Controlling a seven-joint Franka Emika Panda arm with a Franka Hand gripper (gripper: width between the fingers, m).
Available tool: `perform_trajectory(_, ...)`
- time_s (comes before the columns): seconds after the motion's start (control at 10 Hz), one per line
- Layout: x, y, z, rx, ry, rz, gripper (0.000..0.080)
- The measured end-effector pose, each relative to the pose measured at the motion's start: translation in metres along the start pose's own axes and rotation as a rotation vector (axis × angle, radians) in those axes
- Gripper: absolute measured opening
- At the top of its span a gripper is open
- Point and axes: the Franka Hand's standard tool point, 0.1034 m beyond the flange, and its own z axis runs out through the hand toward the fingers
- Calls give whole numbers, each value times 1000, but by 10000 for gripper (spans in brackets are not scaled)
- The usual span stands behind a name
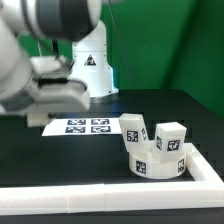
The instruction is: Assemble stool
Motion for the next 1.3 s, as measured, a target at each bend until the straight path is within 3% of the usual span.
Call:
perform_trajectory(0.1, -12, -15, -13, -4, 4, 55, 328)
perform_trajectory(0.5, 5, -13, -19, -16, 101, 37, 328)
perform_trajectory(0.7, 8, -17, -27, -18, 244, 34, 328)
perform_trajectory(1.1, -21, -50, -50, 16, 464, 71, 328)
perform_trajectory(1.2, -24, -61, -57, 23, 561, 69, 328)
perform_trajectory(1.3, -21, -61, -59, 24, 675, 59, 328)
